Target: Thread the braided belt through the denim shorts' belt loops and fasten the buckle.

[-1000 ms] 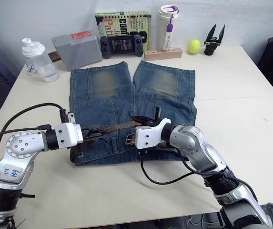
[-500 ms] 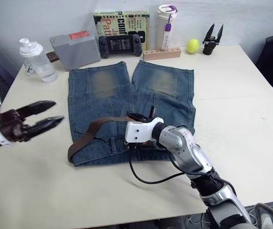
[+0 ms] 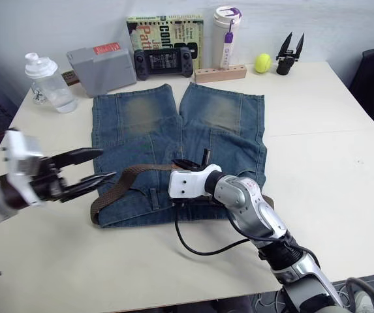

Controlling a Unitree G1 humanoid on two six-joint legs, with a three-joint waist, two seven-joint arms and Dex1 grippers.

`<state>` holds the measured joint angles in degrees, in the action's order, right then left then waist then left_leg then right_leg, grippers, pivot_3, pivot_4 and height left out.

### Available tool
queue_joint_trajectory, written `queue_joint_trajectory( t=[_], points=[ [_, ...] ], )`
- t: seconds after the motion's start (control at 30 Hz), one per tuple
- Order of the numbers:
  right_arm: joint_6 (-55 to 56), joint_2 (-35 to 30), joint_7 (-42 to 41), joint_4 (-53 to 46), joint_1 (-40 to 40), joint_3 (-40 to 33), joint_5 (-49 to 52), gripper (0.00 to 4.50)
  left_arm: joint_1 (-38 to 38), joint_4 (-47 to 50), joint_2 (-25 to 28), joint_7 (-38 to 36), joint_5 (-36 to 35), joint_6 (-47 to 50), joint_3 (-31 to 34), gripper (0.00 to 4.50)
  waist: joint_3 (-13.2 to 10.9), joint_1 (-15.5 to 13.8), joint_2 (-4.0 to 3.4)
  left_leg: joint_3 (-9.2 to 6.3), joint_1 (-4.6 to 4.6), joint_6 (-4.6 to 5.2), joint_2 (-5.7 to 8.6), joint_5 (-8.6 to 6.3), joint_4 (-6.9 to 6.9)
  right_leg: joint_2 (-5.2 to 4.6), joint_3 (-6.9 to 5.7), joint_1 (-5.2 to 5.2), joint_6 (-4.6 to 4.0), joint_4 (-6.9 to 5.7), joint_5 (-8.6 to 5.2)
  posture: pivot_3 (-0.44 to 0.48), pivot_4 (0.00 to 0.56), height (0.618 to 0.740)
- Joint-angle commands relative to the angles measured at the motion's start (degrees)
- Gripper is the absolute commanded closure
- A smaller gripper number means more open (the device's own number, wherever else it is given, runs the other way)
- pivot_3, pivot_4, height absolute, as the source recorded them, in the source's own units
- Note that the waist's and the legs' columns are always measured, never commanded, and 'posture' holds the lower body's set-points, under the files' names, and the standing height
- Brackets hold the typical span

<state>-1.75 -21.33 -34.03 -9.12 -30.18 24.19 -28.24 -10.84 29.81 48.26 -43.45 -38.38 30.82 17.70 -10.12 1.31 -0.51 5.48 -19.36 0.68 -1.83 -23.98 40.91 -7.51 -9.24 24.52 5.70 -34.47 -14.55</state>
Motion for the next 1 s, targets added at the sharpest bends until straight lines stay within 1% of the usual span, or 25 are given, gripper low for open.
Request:
queue_joint_trajectory(
  t=[0.03, 0.13, 0.27, 0.33, 0.5, 0.57, 0.6, 0.63, 0.77, 0.83, 1.0],
  points=[
    [0.23, 0.10, -0.38, -2.81, -0.52, -0.43, 0.06, 4.50, -3.03, 0.80, -0.31, -0.48, 10.39, -9.09, -7.84, 1.02, 0.00, 0.31, 0.00, 0.00, 0.00, -0.02, -0.03, 0.00, -0.03, 0.03, 0.00, 0.01, 0.00, 0.01, 0.00, 0.000, 0.150, 0.726],
    [0.20, 0.05, -0.52, -2.78, -0.58, -0.61, 0.17, 4.50, -2.67, -1.97, -0.49, -1.52, 17.23, -15.15, -11.88, 1.02, -0.01, 0.87, -0.03, 0.16, 0.08, -0.09, -0.03, 0.03, -0.28, 0.07, 0.05, 0.10, -0.01, 0.05, -0.01, 0.000, 0.150, 0.726],
    [-0.10, -0.12, -0.73, -3.19, -0.51, -1.00, 0.32, 4.50, -1.89, -5.50, -0.95, -2.35, 21.85, -21.43, -13.04, 1.02, -0.01, 0.70, -0.03, 0.16, 0.08, -0.24, -0.10, 0.12, -0.42, 0.14, 0.02, 0.21, -0.09, 0.03, -0.06, 0.000, 0.150, 0.726],
    [-0.19, -0.21, -0.75, -3.35, -0.40, -1.10, 0.33, 4.50, -2.08, -6.85, -1.46, -2.35, 22.83, -23.37, -12.80, 1.02, -0.01, 0.45, -0.03, 0.15, 0.07, -0.24, -0.11, 0.13, -0.42, 0.13, 0.02, 0.20, -0.10, 0.03, -0.06, 0.000, 0.150, 0.726],
    [-0.54, -0.19, -0.65, -3.61, -0.28, -1.08, 0.28, 4.50, -1.57, -7.71, -2.25, -3.35, 21.92, -25.13, -11.33, 1.02, -0.01, 0.22, -0.02, 0.11, 0.05, -0.23, -0.10, 0.14, -0.37, 0.08, -0.01, 0.18, -0.09, 0.02, -0.06, 0.000, 0.150, 0.726],
    [-0.65, -0.15, -0.59, -3.67, -0.29, -1.09, 0.26, 4.50, -0.62, -7.57, -2.51, -3.84, 21.00, -25.56, -10.47, 1.59, -0.01, 0.29, -0.02, 0.11, 0.06, -0.23, -0.11, 0.14, -0.37, 0.08, 0.00, 0.19, -0.09, 0.00, -0.06, 0.000, 0.150, 0.726],
    [-0.68, -0.14, -0.56, -3.68, -0.32, -1.10, 0.25, 4.50, -0.27, -7.54, -2.60, -4.05, 20.82, -25.80, -10.20, 1.70, -0.01, 0.30, -0.02, 0.11, 0.06, -0.23, -0.11, 0.14, -0.37, 0.08, 0.00, 0.19, -0.09, -0.01, -0.06, 0.000, 0.150, 0.726],
    [-0.69, -0.15, -0.53, -3.67, -0.34, -1.09, 0.24, 4.50, -0.07, -7.52, -2.68, -4.22, 20.79, -25.95, -10.04, 2.07, -0.01, 0.30, -0.02, 0.11, 0.06, -0.23, -0.11, 0.14, -0.37, 0.09, -0.01, 0.19, -0.10, -0.01, -0.06, 0.000, 0.150, 0.726],
    [-0.74, -0.15, -0.52, -3.73, -0.35, -1.04, 0.24, 4.50, 0.42, -7.59, -3.10, -4.47, 20.85, -26.41, -9.62, 3.91, -0.01, 0.28, -0.02, 0.11, 0.06, -0.23, -0.12, 0.14, -0.37, 0.09, -0.01, 0.19, -0.10, -0.02, -0.06, 0.000, 0.150, 0.726],
    [-0.74, -0.18, -0.52, -3.82, -0.33, -0.96, 0.21, 4.50, 0.36, -7.50, -3.26, -4.30, 21.17, -26.23, -9.65, 4.33, -0.01, 0.23, -0.02, 0.10, 0.06, -0.23, -0.11, 0.14, -0.36, 0.07, -0.01, 0.18, -0.09, -0.02, -0.06, 0.000, 0.150, 0.726],
    [-0.60, -0.02, -0.49, -4.04, -0.38, -0.73, 0.11, 4.50, -0.34, -7.03, -3.63, -2.45, 23.40, -25.38, -10.64, 4.33, -0.01, 0.30, -0.02, 0.09, 0.06, -0.23, -0.11, 0.14, -0.35, 0.08, -0.02, 0.18, -0.10, -0.02, -0.06, 0.000, 0.150, 0.726]
  ],
)
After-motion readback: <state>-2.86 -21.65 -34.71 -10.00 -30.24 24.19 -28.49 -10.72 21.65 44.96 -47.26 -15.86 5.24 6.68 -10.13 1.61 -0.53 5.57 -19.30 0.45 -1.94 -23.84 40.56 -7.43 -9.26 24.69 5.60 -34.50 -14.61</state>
